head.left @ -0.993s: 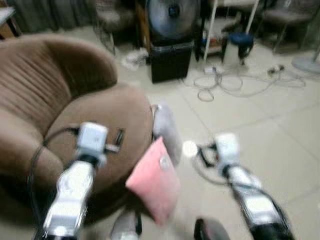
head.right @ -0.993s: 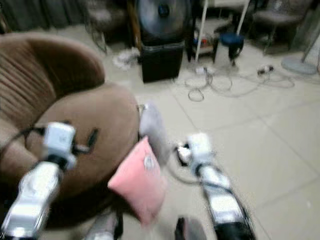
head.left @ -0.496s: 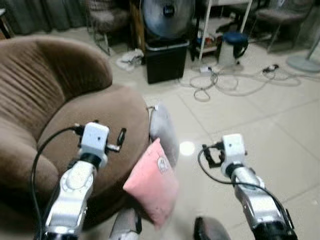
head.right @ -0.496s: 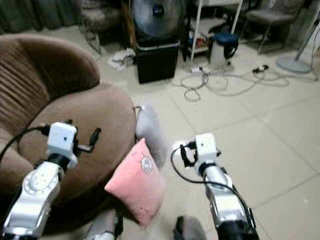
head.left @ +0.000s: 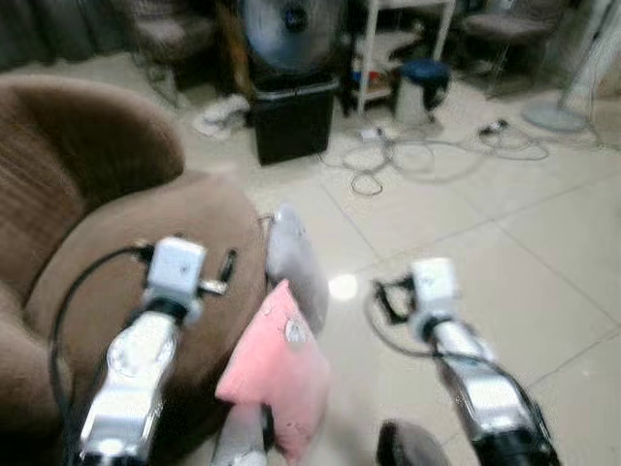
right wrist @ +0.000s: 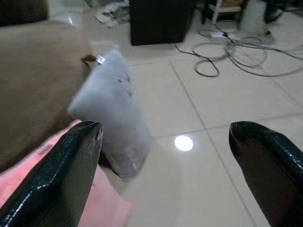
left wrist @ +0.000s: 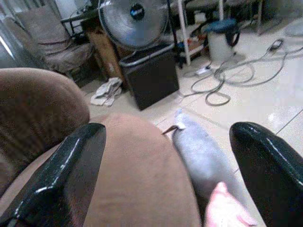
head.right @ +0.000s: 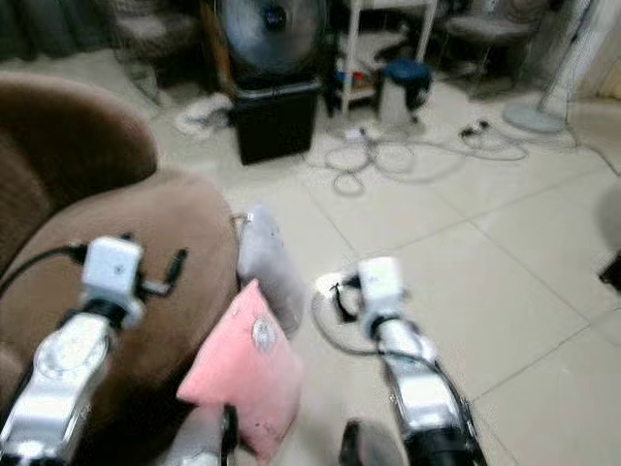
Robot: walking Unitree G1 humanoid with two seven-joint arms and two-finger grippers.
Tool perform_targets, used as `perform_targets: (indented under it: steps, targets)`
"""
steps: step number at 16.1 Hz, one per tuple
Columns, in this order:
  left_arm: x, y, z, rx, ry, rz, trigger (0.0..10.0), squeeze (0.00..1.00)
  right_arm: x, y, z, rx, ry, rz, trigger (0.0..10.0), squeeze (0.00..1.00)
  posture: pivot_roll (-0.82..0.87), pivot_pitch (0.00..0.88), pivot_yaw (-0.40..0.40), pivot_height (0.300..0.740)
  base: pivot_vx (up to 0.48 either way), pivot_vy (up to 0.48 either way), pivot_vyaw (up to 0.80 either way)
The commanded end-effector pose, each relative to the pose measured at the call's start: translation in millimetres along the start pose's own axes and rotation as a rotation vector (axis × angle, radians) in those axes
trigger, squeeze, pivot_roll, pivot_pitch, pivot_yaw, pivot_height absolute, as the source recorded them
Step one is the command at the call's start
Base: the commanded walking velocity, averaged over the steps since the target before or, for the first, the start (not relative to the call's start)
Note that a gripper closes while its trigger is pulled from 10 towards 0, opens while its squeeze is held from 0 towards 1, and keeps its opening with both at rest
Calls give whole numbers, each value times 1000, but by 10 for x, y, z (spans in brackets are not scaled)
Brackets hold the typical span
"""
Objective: Move the pillow to the sofa from floor
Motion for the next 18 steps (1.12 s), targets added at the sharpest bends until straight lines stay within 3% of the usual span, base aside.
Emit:
perform_targets:
  steps: [1, 6, 12, 18]
  targets:
    - [12, 36, 16, 4, 6, 0, 10000, 0, -31, 133, -29, -28, -15, -15, 10000, 0, 71, 0, 18, 616, 0, 0, 0]
    - [-21, 5, 14, 26, -14, 17, 10000, 0, -18, 130, -14, -14, -17, -21, 10000, 0, 75, 0, 8, 616, 0, 0, 0]
    - [-34, 52, 12, 10, -14, 15, 10000, 0, -29, 131, -29, -7, -20, -25, 10000, 0, 73, 0, 2, 562, 0, 0, 0]
    - [-75, 59, 15, -17, -32, 31, 10000, 0, -24, 131, -16, 0, -20, -34, 10000, 0, 77, 0, -3, 562, 0, 0, 0]
Point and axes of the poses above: a point about 5 cm out from each wrist's last joint towards the gripper, its own z axis pointing out of the wrist towards the gripper, its own x axis along the axis of the wrist's last joint, y = z × x, the point moved 2 cm from there along z, pointing out of the wrist towards the gripper, and after that the axes turned 9 degrees about -z, right-handed, at the moved point
